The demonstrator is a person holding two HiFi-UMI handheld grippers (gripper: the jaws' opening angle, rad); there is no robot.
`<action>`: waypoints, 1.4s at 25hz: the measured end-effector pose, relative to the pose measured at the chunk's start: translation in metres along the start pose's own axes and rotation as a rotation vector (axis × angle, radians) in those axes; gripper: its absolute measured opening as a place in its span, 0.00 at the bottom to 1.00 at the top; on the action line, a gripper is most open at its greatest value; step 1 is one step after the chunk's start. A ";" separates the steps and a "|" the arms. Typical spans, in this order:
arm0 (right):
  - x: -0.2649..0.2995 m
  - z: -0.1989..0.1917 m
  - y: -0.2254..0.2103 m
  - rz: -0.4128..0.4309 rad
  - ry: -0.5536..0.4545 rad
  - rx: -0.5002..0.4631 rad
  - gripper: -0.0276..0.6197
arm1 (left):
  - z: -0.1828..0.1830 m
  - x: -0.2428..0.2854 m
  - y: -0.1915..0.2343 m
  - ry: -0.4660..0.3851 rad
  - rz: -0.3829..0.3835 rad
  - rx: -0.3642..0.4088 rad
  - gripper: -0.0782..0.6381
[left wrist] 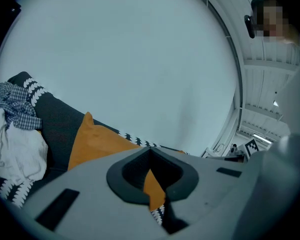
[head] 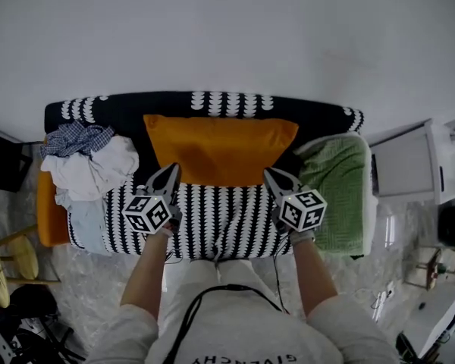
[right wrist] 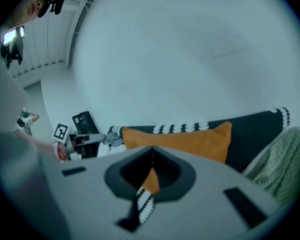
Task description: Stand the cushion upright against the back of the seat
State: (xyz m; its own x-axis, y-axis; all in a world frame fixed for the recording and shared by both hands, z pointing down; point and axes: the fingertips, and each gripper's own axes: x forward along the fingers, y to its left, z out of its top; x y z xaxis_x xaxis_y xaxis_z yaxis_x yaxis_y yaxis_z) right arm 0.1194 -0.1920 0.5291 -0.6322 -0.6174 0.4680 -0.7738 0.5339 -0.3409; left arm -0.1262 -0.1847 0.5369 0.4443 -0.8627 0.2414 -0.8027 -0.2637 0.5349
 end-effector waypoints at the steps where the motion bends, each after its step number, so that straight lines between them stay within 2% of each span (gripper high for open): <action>1: -0.001 0.002 0.004 0.005 -0.003 0.001 0.07 | 0.000 0.000 -0.003 0.006 -0.005 0.003 0.14; 10: -0.012 0.024 0.041 0.068 -0.033 -0.027 0.07 | 0.018 -0.006 -0.041 0.003 -0.071 0.025 0.14; 13: -0.017 0.029 0.056 0.098 -0.042 -0.001 0.07 | 0.024 -0.012 -0.047 -0.002 -0.078 0.016 0.14; 17: -0.028 0.034 0.077 0.129 -0.046 -0.017 0.07 | 0.027 -0.021 -0.057 0.008 -0.090 0.021 0.14; 20: -0.035 0.038 0.087 0.142 -0.044 -0.035 0.07 | 0.035 -0.023 -0.073 0.006 -0.117 0.044 0.14; 24: -0.040 0.046 0.097 0.161 -0.054 -0.037 0.07 | 0.043 -0.024 -0.091 -0.003 -0.141 0.036 0.14; 35: -0.047 0.050 0.121 0.190 -0.072 -0.046 0.07 | 0.041 -0.030 -0.121 -0.017 -0.162 0.030 0.14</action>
State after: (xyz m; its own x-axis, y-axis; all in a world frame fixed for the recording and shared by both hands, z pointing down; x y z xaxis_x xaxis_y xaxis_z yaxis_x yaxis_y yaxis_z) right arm 0.0534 -0.1276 0.4249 -0.7691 -0.5420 0.3387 -0.6387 0.6695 -0.3791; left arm -0.0585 -0.1440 0.4315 0.5620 -0.8153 0.1399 -0.7327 -0.4122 0.5415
